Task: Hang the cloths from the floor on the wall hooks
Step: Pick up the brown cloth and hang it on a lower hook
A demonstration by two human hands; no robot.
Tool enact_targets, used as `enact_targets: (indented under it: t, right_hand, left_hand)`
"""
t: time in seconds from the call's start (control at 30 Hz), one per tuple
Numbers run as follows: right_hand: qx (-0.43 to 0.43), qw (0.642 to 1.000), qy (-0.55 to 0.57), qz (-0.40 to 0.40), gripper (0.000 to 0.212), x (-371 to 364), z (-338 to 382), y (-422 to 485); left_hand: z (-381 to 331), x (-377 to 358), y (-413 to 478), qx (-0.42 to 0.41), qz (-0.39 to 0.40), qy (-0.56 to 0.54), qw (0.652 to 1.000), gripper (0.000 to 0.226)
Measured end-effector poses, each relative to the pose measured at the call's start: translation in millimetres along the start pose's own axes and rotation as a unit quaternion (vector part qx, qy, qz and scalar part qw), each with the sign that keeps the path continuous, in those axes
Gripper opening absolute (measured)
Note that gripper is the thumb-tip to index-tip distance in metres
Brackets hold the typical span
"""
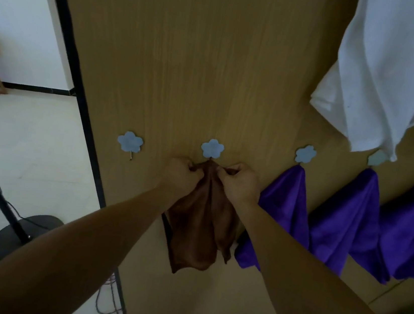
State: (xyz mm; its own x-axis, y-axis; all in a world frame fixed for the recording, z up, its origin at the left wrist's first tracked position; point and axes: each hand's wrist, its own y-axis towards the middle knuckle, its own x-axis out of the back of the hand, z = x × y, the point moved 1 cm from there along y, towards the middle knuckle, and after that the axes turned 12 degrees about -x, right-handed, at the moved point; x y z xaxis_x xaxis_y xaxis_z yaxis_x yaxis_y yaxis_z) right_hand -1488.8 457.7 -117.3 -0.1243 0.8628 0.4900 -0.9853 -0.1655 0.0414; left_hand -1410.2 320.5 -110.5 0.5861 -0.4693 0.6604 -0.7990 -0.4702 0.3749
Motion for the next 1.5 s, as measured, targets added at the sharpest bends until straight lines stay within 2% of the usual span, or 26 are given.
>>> enact_targets:
  t: [0.07,0.1,0.17,0.23,0.3,0.37,0.47,0.53,0.57,0.6,0.63,0.7,0.73,0.8,0.9,1.03,1.1,1.2,1.3,1.37,1.5]
  right_hand:
    - [-0.035,0.999,0.000,0.023,0.037,-3,-2,-6]
    - [-0.047,0.998,-0.002,0.032,0.045,-3,-3,-7]
    - [-0.048,0.998,-0.029,0.026,0.056,-2,-1,-7]
    - [-0.018,0.992,-0.125,-0.019,0.056,0,1,-6]
    - [0.039,0.964,-0.250,-0.086,0.043,-1,-3,-9]
    - [0.101,0.943,-0.294,-0.122,0.029,-4,-9,-16]
    - [0.155,0.971,-0.176,-0.039,0.025,-5,-14,-23]
    - [0.137,0.986,-0.088,0.024,0.031,-4,-15,-29]
    - [0.135,0.988,-0.066,0.039,0.034,-3,-16,-32]
    - [0.139,0.987,-0.060,0.051,0.038,-2,-17,-36]
    - [0.147,0.985,-0.063,0.060,0.043,-2,-17,-39]
    - [0.164,0.981,-0.077,0.073,0.049,-1,-16,-41]
    - [0.169,0.979,-0.080,0.076,0.050,0,-15,-39]
    - [0.169,0.979,-0.079,0.077,0.049,-1,-13,-36]
    - [0.150,0.981,-0.076,0.101,0.045,-3,-17,-32]
    - [0.109,0.981,-0.008,0.159,0.040,1,-21,-27]
    - [0.101,0.980,0.016,0.174,0.038,6,-19,-22]
    - [0.096,0.977,0.024,0.188,0.035,8,-19,-21]
    - [0.085,0.976,-0.088,0.179,0.032,0,-31,-27]
    - [0.076,0.969,-0.153,0.177,0.030,-4,-41,-31]
    - [0.062,0.967,-0.198,0.150,0.027,-5,-52,-31]
  left_hand:
    - [-1,-5,-2,0.121,0.060,-0.129,0.982,0.031]
    - [-2,-7,-3,0.179,0.077,-0.208,0.958,0.024]
    - [-5,-8,-3,0.240,0.096,-0.312,0.914,0.015]
    - [-5,-8,-5,0.280,0.125,-0.336,0.891,0.018]
    - [-1,-9,-13,0.307,0.157,-0.280,0.896,0.023]
    - [8,-13,-21,0.281,0.169,-0.195,0.925,0.020]
    - [18,-17,-28,0.170,0.129,-0.130,0.968,0.029]
    - [16,-15,-37,0.100,0.083,0.059,0.990,0.036]
    - [13,-13,-41,0.062,0.050,0.173,0.982,0.042]
    - [11,-13,-45,0.008,0.014,0.242,0.970,0.046]
    - [7,-12,-48,-0.059,-0.023,0.255,0.965,0.045]
    - [2,-11,-50,-0.177,-0.061,0.168,0.968,0.038]
    - [1,-11,-48,-0.203,-0.056,0.117,0.971,0.039]
    - [-2,-12,-45,-0.198,-0.025,0.044,0.979,0.048]
    - [2,-18,-47,-0.164,-0.006,-0.007,0.986,0.060]
    - [-2,-22,-47,-0.134,0.024,-0.114,0.984,0.067]
    - [-2,-18,-43,-0.080,0.056,-0.178,0.979,0.056]
    - [4,-6,-37,0.050,0.103,-0.272,0.956,0.030]
    - [19,-3,-43,0.099,0.174,-0.243,0.949,0.020]
    - [31,-6,-53,0.109,0.225,-0.201,0.947,0.027]
    - [47,-11,-68,0.109,0.316,-0.131,0.933,0.044]
